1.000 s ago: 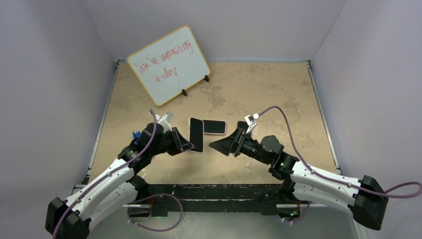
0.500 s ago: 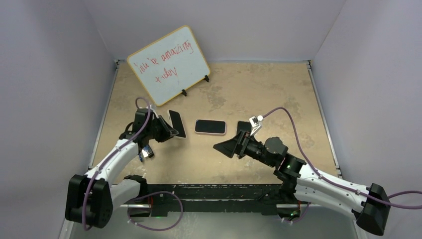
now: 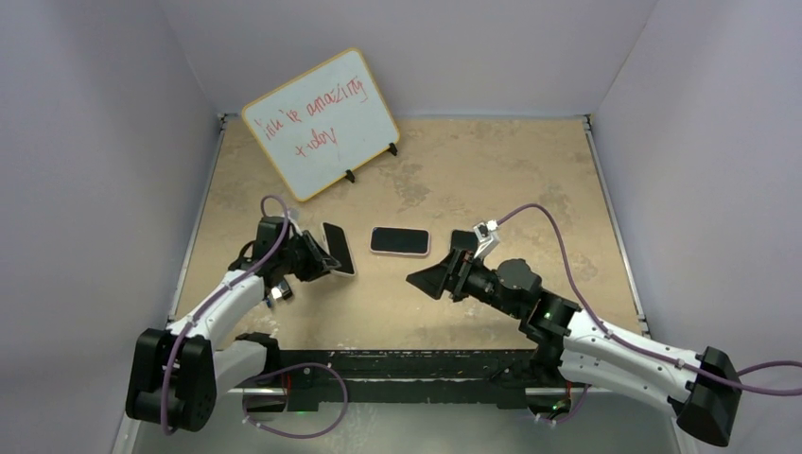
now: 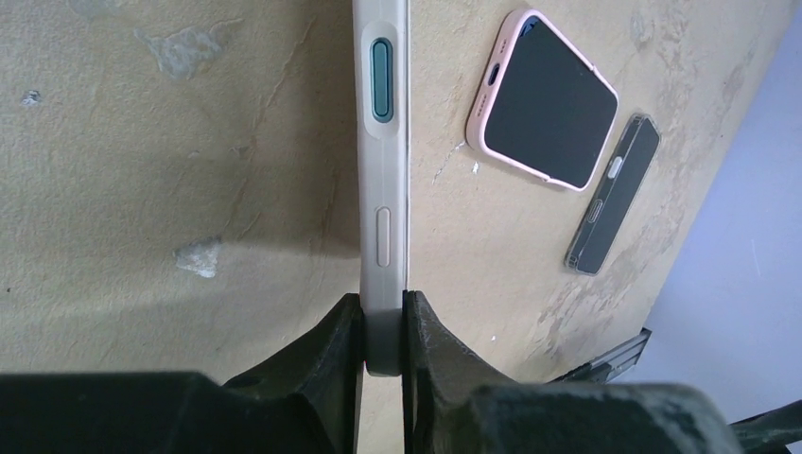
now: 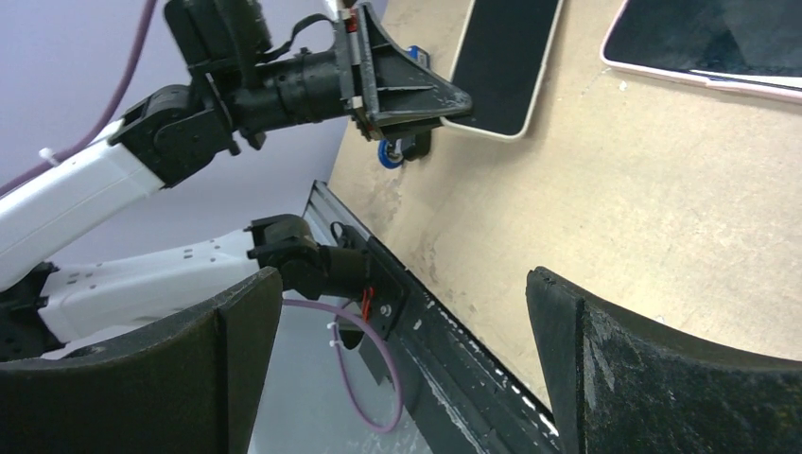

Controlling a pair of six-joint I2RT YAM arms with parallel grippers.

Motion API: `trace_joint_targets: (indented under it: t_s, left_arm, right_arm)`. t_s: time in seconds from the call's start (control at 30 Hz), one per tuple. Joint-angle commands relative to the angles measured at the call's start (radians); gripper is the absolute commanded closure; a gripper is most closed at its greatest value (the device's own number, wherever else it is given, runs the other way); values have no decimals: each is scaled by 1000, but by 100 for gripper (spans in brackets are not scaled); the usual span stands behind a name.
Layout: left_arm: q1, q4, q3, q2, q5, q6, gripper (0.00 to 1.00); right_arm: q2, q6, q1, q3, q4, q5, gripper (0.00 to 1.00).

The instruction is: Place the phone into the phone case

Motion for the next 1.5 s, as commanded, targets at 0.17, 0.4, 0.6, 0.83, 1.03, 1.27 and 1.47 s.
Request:
trace_joint_targets:
  t_s: [0.17, 0.4, 0.6, 0.83, 1.03, 1.27, 1.47]
  left_arm:
    - [7, -93, 12, -117, -68, 47, 72]
    - [7, -215, 57, -229, -98, 69, 59]
    - [7, -340, 162, -313, -113, 132, 46]
    - [7, -370, 261, -379, -1, 238, 12]
    - [7, -287, 319, -376, 213, 283, 9]
    - [7, -163, 368, -400, 359, 257, 4]
    - [7, -120, 369, -383, 417, 234, 3]
  right_arm:
    - [60, 8, 4, 66, -80, 88, 1]
    - [74, 17, 3, 64, -107, 118, 1]
    - [73, -7, 4, 102, -180, 171, 1]
    - [137, -22, 3, 243, -354, 291, 1]
    - [152, -64, 3, 328, -392, 302, 1]
    - [133, -118, 4, 410, -398, 280, 1]
    - [107, -140, 4, 432, -383, 255, 1]
